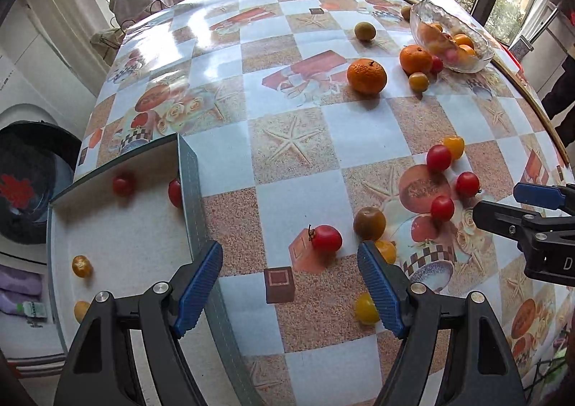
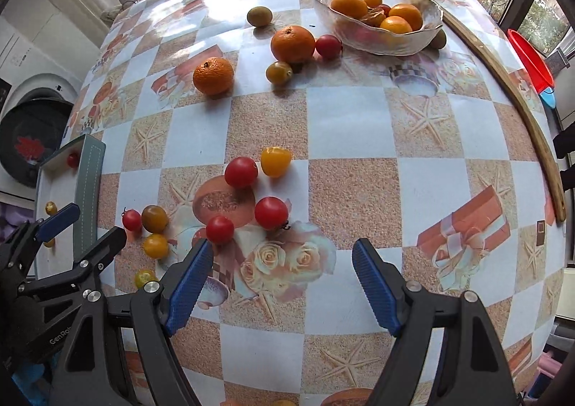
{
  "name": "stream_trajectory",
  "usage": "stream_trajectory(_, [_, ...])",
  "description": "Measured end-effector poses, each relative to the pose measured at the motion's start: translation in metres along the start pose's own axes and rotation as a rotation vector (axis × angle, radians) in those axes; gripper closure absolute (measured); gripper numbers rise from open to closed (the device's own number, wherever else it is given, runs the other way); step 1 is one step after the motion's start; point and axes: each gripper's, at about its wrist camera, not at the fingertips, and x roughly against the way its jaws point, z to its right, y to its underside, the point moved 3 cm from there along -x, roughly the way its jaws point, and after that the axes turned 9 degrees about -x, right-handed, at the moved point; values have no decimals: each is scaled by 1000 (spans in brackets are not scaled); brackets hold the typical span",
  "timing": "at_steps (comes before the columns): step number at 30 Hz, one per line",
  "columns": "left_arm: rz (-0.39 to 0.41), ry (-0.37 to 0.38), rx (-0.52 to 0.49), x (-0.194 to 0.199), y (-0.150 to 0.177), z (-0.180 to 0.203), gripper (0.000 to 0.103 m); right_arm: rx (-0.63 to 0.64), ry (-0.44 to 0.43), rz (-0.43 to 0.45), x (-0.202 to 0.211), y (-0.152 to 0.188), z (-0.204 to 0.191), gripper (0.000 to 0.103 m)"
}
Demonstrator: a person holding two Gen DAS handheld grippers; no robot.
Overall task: Organize fruits
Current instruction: 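Grasp a red cherry tomato with the left tool while the right grasps another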
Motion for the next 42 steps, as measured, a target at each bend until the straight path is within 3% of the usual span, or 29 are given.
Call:
stream_trajectory(4, [-7, -1, -7, -5, 0, 3, 25, 4, 6, 0, -3, 2, 5, 23])
stream_trajectory(6, [-4, -4, -11, -8, 0, 4, 25, 10, 7, -4, -7, 1, 4, 34])
stream_trajectory(9, [-9, -15, -23, -13, -1, 5, 25, 17, 1, -14, -12, 1, 0, 41])
stream_trajectory(19, [-9, 10, 13, -21, -2, 0, 26, 119, 39, 22, -20, -7, -20, 42])
stream_trajectory(21, [-17, 39, 21, -23, 0, 0, 46, 139, 62, 30, -21, -7, -22, 48])
stream_trajectory(22, [-16, 45, 25, -23, 1, 0, 47, 147, 71, 34, -21, -7, -24, 52])
stream_trajectory(24, [-11, 49, 30, -23, 1, -1, 47, 155, 73, 37, -21, -7, -25, 70])
stream_trajectory(26, [-5, 56, 31, -23, 2, -1, 47, 152, 61, 33, -20, -7, -24, 78])
stream_trajectory(28, [-1, 65, 28, -23, 2, 0, 49, 144, 51, 30, -20, -7, -23, 79])
stream_trajectory(33, [13, 97, -9, -19, -2, 10, 82, 97, 3, 9, -17, -6, -13, 79])
stream_trajectory(42, [12, 200, 104, -10, 5, 3, 81, 28, -50, -15, -9, -3, -5, 81])
